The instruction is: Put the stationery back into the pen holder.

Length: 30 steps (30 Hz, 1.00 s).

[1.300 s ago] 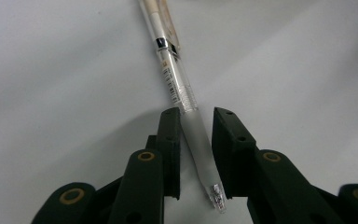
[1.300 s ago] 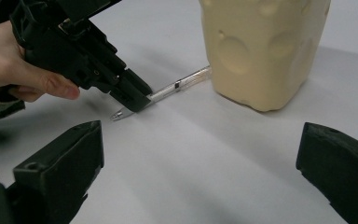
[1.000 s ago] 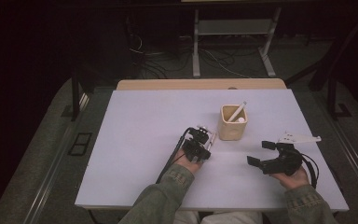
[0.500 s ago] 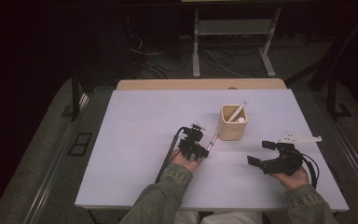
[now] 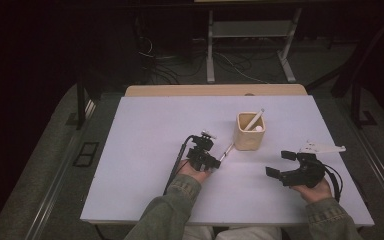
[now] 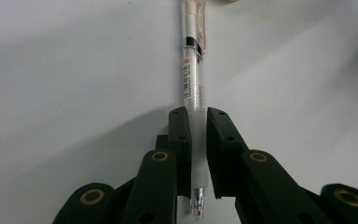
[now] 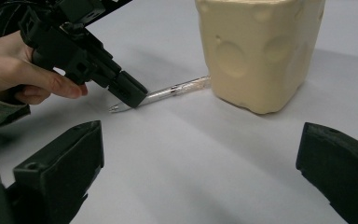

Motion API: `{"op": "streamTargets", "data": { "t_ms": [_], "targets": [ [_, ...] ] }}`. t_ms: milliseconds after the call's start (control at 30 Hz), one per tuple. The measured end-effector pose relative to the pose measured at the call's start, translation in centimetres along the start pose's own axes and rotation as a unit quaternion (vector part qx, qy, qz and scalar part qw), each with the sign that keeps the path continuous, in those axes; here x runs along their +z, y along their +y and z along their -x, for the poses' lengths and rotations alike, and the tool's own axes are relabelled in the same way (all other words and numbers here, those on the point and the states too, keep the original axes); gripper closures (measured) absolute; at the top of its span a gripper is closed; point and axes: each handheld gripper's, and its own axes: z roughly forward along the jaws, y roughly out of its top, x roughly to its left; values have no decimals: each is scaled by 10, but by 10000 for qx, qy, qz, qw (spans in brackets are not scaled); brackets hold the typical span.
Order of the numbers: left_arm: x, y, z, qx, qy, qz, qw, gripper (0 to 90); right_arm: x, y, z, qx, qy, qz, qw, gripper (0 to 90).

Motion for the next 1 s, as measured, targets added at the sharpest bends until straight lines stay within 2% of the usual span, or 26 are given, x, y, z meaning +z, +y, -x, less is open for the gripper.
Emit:
{"op": "streamTargets", "data": {
  "t_ms": [333,600,767,1000],
  "targets": [
    [-11,-2,-11,-16,-89,-10,10000,795,0,0,1,11,20,34,10000,5],
    [-27,-3,-12,239,-181,-17,9995,795,0,0,1,16,44,-20,10000,5],
    [-40,-1,-12,572,-253,-27,9980,795,0,0,1,-10,57,-50,10000,5],
    [-59,4,-12,877,-300,-86,9957,795,1,1,0,-18,128,-189,9997,5]
  ]
}}
